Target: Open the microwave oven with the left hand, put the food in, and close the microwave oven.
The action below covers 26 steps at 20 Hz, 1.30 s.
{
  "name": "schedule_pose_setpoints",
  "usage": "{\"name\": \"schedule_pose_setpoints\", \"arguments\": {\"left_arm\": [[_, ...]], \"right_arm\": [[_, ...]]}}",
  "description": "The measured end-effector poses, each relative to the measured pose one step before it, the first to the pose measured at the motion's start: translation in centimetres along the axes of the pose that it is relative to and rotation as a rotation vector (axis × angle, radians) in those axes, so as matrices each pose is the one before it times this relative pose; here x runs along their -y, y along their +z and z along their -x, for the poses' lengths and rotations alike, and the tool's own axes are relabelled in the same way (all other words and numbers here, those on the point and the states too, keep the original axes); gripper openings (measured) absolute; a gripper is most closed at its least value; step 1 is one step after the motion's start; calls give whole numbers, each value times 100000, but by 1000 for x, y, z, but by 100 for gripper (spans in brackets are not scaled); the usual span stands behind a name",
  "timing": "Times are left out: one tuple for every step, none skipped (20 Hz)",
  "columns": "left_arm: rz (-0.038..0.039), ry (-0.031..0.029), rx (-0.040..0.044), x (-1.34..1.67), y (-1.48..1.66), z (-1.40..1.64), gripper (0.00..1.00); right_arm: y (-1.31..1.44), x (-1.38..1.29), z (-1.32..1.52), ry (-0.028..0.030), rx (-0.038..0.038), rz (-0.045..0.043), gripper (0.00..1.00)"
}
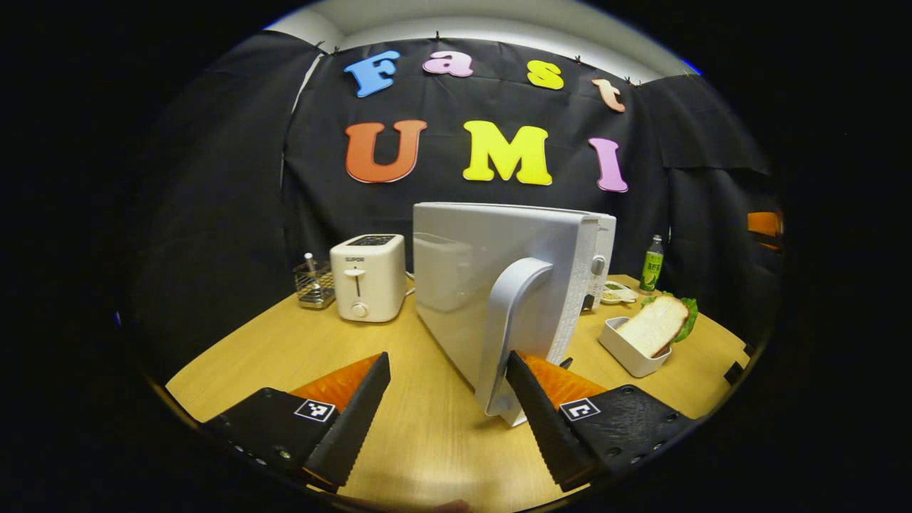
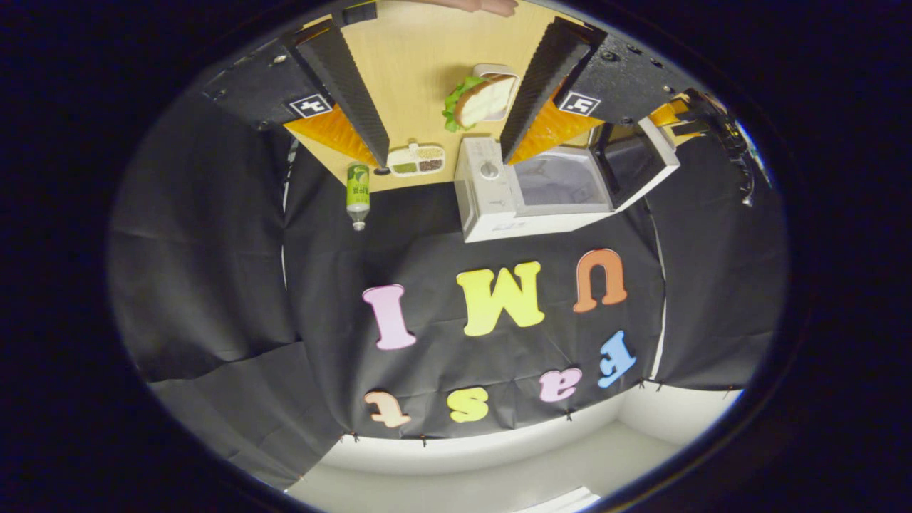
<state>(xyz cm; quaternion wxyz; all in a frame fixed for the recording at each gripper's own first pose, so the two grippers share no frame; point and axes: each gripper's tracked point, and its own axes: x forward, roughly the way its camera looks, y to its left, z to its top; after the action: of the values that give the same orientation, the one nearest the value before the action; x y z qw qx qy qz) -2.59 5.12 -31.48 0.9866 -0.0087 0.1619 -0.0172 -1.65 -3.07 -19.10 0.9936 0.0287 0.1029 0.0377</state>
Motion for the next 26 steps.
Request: {"name": "schedule_pose_setpoints", "arguments": {"left_arm": [[320, 4350, 357, -1796, -31, 731, 89], [701, 3550, 52, -1523, 106, 815, 98], [1740, 2026, 168, -948, 218, 695, 98], [1586, 1396, 1316, -772, 493, 733, 98], [585, 1425, 2006, -724, 736, 678, 98], [474, 1217, 1457, -606, 670, 462, 87], [844, 516, 537, -348, 359, 316, 86], [1044, -472, 177, 30, 335, 493, 96], [288, 181, 578, 12, 500, 302, 95], [-973, 1078, -712, -87, 277, 359, 84], [-2492, 2408, -1584, -350, -81, 491, 95], [-1799, 2459, -191, -263, 310, 588, 96], [-290, 341, 936, 241, 765, 811, 96], [655, -748, 1907, 507, 952, 759, 95], [1343, -1836, 1855, 615, 868, 498, 95], [862, -1237, 2650, 507, 1108, 578, 95], [687, -276, 2534, 201, 910, 179, 95], [739, -59, 2091, 189, 896, 283, 84], [393, -513, 1621, 354, 669, 285, 84], [-121, -1071, 829, 484, 431, 398, 95], [-627, -704, 704, 403, 550, 391, 95], [-1154, 183, 700, 262, 399, 282, 95], [-1292, 175, 476, 30, 417, 187, 84], [-930, -144, 741, 248, 398, 345, 84], [-1368, -46, 1739, 300, 546, 411, 95], [-1123, -164, 1683, 329, 569, 443, 95]], "right_arm": [[-201, -129, -210, 42, -531, 576, 91], [-471, -157, -159, 230, -887, 442, 100], [-426, -49, -178, 121, -1229, 321, 100], [-313, -77, -143, 20, -1335, -161, 100], [-404, -95, -50, 275, -1456, -655, 100], [-297, -192, -69, 771, -1395, -390, 100], [-266, -191, -96, 271, -1314, 376, 100], [-112, 91, -120, 104, -1051, 679, 91], [-59, 90, -187, 110, -1091, 722, 100], [-183, 41, -319, 857, -1626, 1510, 100], [-406, 0, -398, 952, -2121, 1861, 100], [-261, 318, -459, 722, -2179, 1666, 100], [-373, 432, -614, 910, -2976, 1376, 91], [-382, 444, -640, 621, -3556, 245, 91], [-299, 189, -630, 1804, -3532, -553, 100], [-227, -19, -545, 2627, -3712, -1033, 91], [-337, -28, -594, 2791, -3779, -1803, 91], [-364, -261, -507, 3723, -4349, -1590, 91], [-140, -101, -624, 3623, -4093, -2108, 92], [-105, 56, -525, 3127, -3940, -2349, 100], [119, 97, -524, 2854, -3204, -2773, 100], [-38, 292, -490, 2018, -3958, -2756, 100], [-184, 100, -551, 2805, -4157, -2954, 99], [10, -50, -544, 3155, -4411, -3532, 99], [149, 125, -811, 2547, -3756, -4558, 99], [160, 342, -478, 2173, -3962, -4196, 98]]}}
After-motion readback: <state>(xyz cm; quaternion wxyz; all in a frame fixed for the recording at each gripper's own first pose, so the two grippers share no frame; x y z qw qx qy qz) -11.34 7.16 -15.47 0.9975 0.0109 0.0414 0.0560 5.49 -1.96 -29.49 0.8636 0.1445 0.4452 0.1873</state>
